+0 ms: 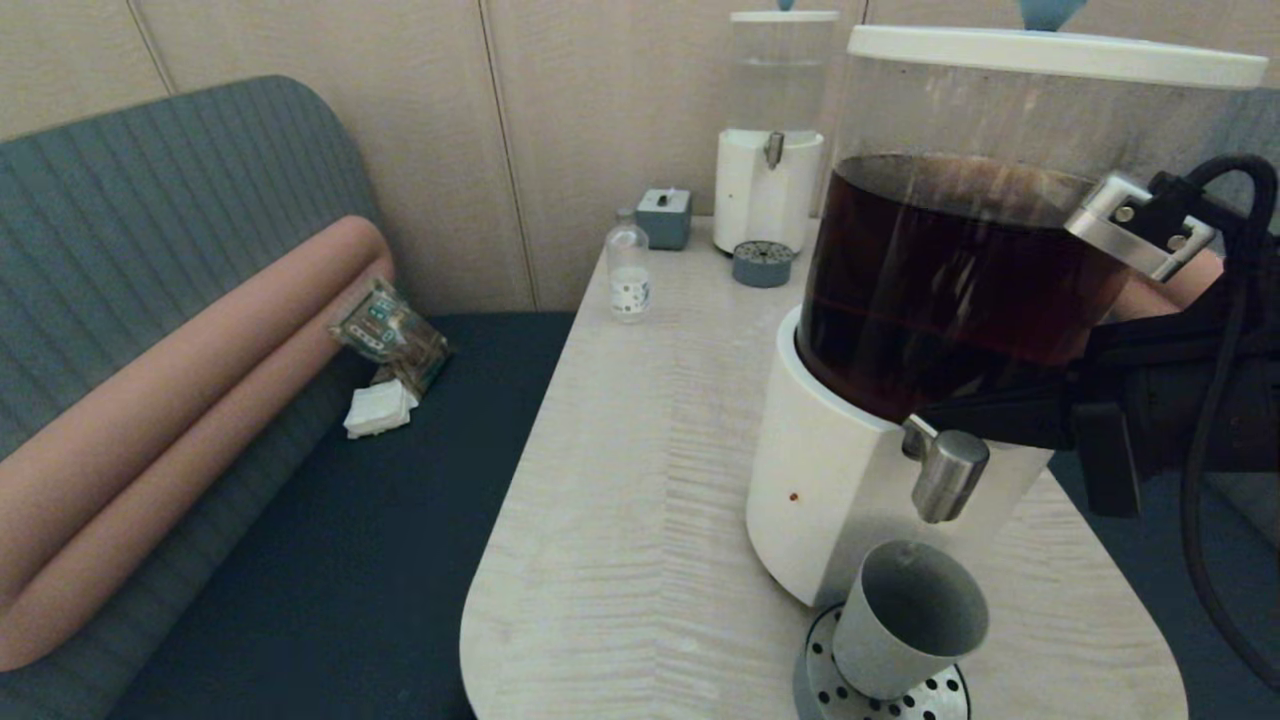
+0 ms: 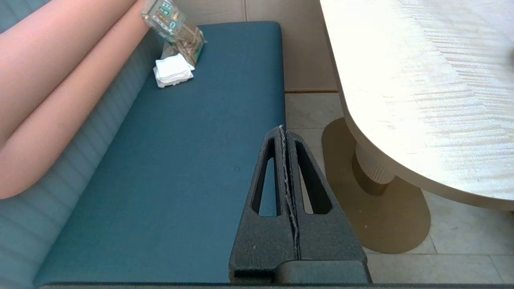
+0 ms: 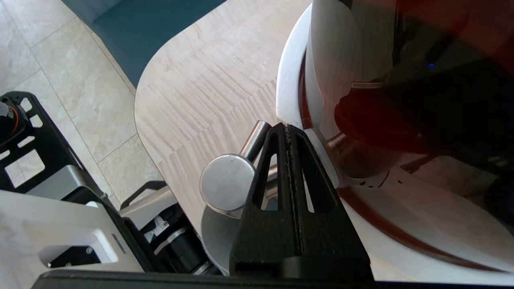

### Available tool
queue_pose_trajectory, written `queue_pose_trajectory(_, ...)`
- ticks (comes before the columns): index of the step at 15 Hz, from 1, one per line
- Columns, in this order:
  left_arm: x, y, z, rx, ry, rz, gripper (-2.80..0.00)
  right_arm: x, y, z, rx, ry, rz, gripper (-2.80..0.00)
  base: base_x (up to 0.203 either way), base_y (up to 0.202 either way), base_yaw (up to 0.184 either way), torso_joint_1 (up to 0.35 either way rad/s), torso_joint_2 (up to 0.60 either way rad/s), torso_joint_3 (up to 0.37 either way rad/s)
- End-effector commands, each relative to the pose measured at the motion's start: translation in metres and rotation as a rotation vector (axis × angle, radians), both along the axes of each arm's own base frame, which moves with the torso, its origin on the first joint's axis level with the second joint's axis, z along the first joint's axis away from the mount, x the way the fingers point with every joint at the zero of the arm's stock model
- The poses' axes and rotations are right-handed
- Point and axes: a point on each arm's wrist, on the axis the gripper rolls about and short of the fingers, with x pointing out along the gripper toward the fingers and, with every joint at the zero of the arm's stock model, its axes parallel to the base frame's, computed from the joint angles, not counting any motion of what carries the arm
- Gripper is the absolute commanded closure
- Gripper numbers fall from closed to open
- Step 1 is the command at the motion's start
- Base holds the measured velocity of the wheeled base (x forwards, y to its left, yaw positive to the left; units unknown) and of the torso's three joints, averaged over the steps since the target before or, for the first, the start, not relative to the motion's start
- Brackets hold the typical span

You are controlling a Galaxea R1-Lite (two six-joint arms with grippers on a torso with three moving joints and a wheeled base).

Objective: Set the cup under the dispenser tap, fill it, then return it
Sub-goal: Turn on the faucet

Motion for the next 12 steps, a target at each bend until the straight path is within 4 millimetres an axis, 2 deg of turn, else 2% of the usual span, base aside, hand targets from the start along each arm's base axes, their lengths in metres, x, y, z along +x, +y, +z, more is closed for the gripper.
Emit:
queue_pose_trajectory(1, 0.0001, 0.0, 0.0001, 0.0, 0.0, 0.0, 0.0, 0.0053, 0.0026, -0.0046, -0.003, 0.012, 0.001, 0.0, 0.0, 0.0, 0.0, 0.0, 0.0, 0.0)
queue_pose_trajectory(12, 0.0001, 0.0, 0.0001, 0.0, 0.0, 0.0, 0.0, -0.0024, -0.0001, -0.0058, 0.009, -0.002, 0.018, 0.0, 0.0, 0.0, 0.0, 0.0, 0.0, 0.0)
